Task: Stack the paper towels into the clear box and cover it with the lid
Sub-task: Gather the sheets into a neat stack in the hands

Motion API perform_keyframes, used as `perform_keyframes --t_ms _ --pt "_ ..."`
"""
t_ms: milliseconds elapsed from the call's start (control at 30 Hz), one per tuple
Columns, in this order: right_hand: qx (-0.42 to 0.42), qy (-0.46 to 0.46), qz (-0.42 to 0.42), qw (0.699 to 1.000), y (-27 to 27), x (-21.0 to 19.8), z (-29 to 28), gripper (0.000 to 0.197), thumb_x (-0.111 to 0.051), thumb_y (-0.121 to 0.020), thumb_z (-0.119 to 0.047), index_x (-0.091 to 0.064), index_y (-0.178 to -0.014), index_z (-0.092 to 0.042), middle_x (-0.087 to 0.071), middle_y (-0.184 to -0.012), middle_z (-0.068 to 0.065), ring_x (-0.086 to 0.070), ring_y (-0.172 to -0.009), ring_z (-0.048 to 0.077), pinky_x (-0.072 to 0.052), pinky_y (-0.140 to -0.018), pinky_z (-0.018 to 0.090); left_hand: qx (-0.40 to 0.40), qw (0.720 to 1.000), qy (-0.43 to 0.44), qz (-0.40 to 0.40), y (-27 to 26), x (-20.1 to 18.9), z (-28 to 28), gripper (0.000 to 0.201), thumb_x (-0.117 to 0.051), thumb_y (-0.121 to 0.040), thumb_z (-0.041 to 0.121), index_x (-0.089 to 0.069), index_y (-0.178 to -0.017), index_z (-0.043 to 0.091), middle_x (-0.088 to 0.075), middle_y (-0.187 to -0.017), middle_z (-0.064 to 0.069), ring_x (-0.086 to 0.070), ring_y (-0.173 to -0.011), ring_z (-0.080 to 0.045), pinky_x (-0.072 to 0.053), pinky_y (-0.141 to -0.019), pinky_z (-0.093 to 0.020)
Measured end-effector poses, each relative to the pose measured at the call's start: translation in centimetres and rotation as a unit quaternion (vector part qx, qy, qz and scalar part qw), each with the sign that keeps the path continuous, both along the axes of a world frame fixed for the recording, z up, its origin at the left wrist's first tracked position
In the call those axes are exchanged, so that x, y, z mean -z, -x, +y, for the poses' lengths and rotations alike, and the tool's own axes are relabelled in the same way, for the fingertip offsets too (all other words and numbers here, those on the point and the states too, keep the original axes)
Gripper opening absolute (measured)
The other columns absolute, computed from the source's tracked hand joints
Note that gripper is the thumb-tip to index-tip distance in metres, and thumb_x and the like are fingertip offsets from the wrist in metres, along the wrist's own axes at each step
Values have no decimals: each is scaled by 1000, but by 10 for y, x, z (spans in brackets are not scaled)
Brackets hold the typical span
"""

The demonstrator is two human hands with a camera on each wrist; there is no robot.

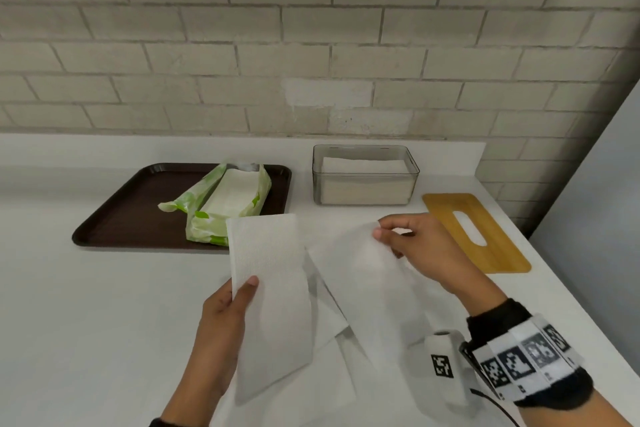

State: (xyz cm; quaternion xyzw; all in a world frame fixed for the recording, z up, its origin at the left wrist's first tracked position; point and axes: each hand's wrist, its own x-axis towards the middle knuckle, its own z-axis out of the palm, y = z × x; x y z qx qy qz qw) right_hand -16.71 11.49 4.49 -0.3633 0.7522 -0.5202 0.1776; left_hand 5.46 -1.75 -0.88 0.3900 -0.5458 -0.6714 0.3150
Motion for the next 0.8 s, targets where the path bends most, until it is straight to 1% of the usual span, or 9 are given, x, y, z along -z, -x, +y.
perform_keyframes --t_ms 67,133,200,333,467,567,667,700,800 --pt "12 28 18 999 0 -10 4 11 -66 -86 -23 -64 -77 -29 -61 -72 -16 -48 -57 11 -41 -52 12 5 999 -24 27 5 -3 -1 20 -50 -96 21 -69 -98 17 -75 -93 -6 -69 -92 -28 -51 -86 -43" --pt "-20 72 35 997 -2 -22 6 18 -57 -91 -20 -60 -73 -21 -52 -61 -16 -41 -56 9 -35 -51 16 6 997 -56 60 10 -7 -2 22 -48 -97 22 -68 -103 15 -75 -97 -7 -69 -93 -26 -51 -84 -41" --pt "-42 143 25 988 -6 -33 6 22 -50 -95 -17 -55 -73 -16 -51 -62 -13 -43 -58 5 -36 -54 15 4 992 -89 91 16 -12 -2 24 -47 -97 23 -66 -108 13 -74 -100 -7 -70 -92 -23 -51 -79 -37" --pt "-19 236 -18 971 -20 -43 -17 24 -44 -97 -13 -51 -75 -18 -54 -59 -16 -47 -55 -2 -40 -54 12 19 980 -132 145 30 -23 -1 26 -46 -98 24 -62 -115 14 -73 -107 -4 -69 -97 -18 -49 -83 -35" --pt "34 140 78 987 -35 -8 -57 22 -41 -99 -21 -45 -78 -21 -43 -64 -8 -38 -59 8 -33 -57 26 44 978 -144 145 43 -28 11 30 -46 -97 28 -60 -121 15 -72 -111 -3 -68 -102 -18 -48 -89 -37" --pt "66 47 117 990 -45 21 -74 22 -34 -100 -30 -48 -95 -15 -43 -60 -7 -40 -55 11 -32 -53 28 80 977 -144 136 44 -26 19 37 -42 -93 41 -60 -118 20 -71 -113 -2 -66 -106 -18 -47 -92 -38" --pt "89 33 117 989 -51 32 -81 26 -31 -101 -33 -48 -105 -14 -45 -61 -8 -44 -57 14 -33 -53 28 82 990 -76 83 43 -21 24 45 -43 -78 57 -59 -112 32 -69 -115 4 -62 -110 -17 -44 -100 -40" --pt "74 37 106 991 -52 32 -81 25 -31 -101 -32 -48 -106 -15 -48 -63 -6 -47 -60 15 -36 -56 28 83 994 -46 63 43 -19 25 44 -46 -80 54 -60 -115 31 -70 -114 4 -63 -110 -17 -45 -101 -41" --pt "-3 74 39 996 -49 21 -78 8 -40 -99 -26 -47 -100 -24 -58 -69 -3 -52 -61 13 -40 -58 28 49 997 -37 47 39 -15 22 24 -51 -94 22 -64 -113 16 -75 -100 -4 -69 -95 -25 -51 -88 -44"
